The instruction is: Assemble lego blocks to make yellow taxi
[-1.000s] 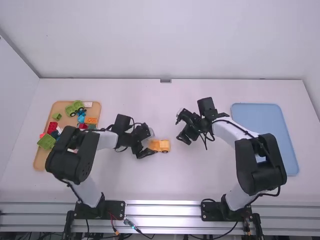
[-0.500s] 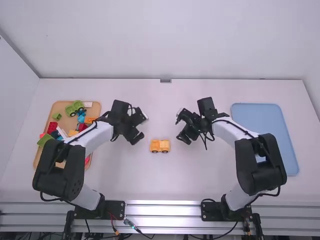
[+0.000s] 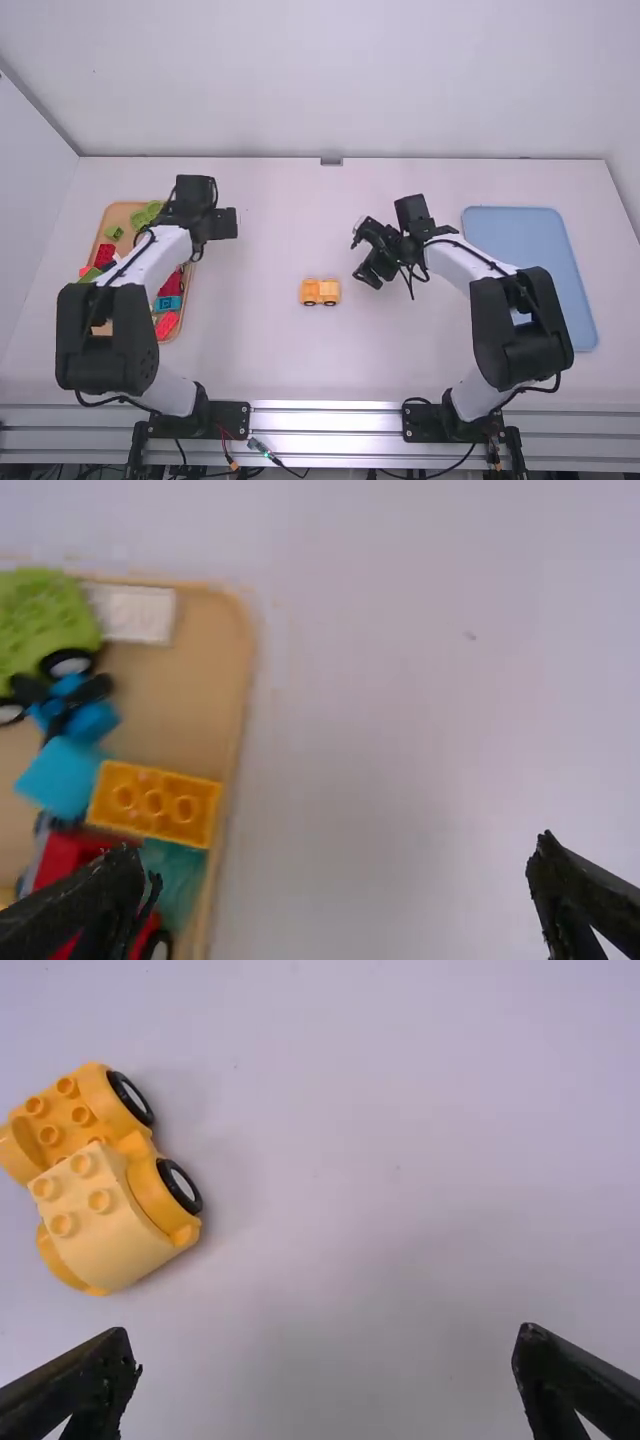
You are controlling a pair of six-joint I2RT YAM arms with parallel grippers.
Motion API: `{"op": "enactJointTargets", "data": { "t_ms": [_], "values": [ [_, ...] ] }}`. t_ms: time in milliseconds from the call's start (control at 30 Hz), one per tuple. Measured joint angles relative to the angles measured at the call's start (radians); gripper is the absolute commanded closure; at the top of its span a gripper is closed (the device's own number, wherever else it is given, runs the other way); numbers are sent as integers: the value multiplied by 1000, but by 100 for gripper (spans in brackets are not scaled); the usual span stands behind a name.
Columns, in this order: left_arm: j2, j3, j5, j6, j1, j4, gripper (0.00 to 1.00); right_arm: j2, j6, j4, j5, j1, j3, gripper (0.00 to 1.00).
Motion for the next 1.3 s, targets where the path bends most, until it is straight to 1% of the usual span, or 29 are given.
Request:
{"op": "enactJointTargets", "data": {
  "t_ms": [133, 233, 267, 367, 600, 800, 933, 967, 1000, 1133, 1300],
  "values": [
    [0, 0, 8, -101, 84, 0, 1, 0, 0, 0, 0, 0, 0, 1],
    [0, 0, 93, -132, 171, 2, 1, 0, 2, 0, 0, 0, 0, 1],
    [0, 0, 98, -133, 174, 2, 1, 0, 0, 0, 0, 0, 0, 1],
    [0, 0, 167, -148, 240, 35, 1, 0, 0, 0, 0, 0, 0, 1],
    [0, 0, 221, -158, 249, 60, 1, 0, 1, 1, 0, 0, 0, 1],
    [0, 0, 214, -201, 249, 69, 1, 0, 2, 1, 0, 0, 0, 1],
    [0, 10, 162, -267, 248, 3, 0, 0, 2, 0, 0, 0, 0, 1],
    [1, 26, 147, -289, 248, -40, 0, 0, 0, 0, 0, 0, 0, 1],
    [6, 54, 129, -311, 248, -91, 0, 0, 1, 1, 0, 0, 0, 1],
    [47, 154, 81, -366, 248, -208, 1, 0, 2, 0, 0, 0, 0, 1],
    [175, 290, 54, -453, 269, -328, 1, 0, 2, -1, 5, 5, 0, 1]
  ]
}}
